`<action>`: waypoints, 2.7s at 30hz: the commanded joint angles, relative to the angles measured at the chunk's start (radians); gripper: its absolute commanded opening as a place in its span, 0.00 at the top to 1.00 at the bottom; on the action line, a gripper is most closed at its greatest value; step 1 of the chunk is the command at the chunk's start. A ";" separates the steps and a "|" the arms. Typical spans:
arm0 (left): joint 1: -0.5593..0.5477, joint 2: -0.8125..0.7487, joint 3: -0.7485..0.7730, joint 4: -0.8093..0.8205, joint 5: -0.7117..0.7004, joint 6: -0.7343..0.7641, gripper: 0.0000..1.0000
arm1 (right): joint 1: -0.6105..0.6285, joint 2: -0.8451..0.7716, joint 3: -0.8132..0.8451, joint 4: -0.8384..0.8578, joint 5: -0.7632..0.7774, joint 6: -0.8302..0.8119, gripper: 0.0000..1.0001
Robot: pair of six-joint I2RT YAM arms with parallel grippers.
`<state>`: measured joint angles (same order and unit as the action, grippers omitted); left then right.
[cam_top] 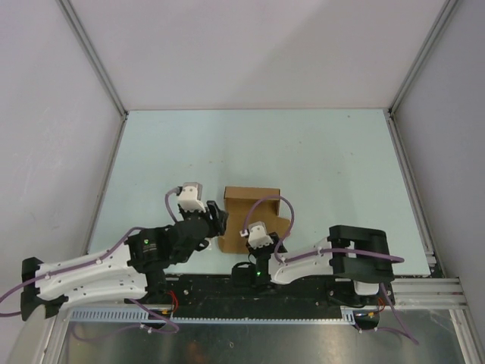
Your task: Fold the paper box
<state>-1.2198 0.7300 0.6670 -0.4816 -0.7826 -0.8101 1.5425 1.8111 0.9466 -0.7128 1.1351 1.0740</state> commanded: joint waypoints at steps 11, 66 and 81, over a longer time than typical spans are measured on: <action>0.057 0.227 -0.023 -0.008 0.049 0.005 0.37 | -0.039 -0.473 -0.124 0.081 -0.038 0.076 0.37; -0.099 0.936 0.121 0.006 -0.015 0.057 0.76 | -0.255 -1.039 -0.459 0.162 -0.172 -0.009 0.37; -0.193 1.177 0.322 -0.190 -0.103 0.015 0.71 | -0.263 -1.144 -0.477 0.069 -0.147 0.026 0.37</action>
<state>-1.3911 1.8458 0.9577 -0.6750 -0.9527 -0.7410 1.2861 0.6773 0.4751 -0.6159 0.9451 1.0683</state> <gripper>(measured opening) 0.282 0.632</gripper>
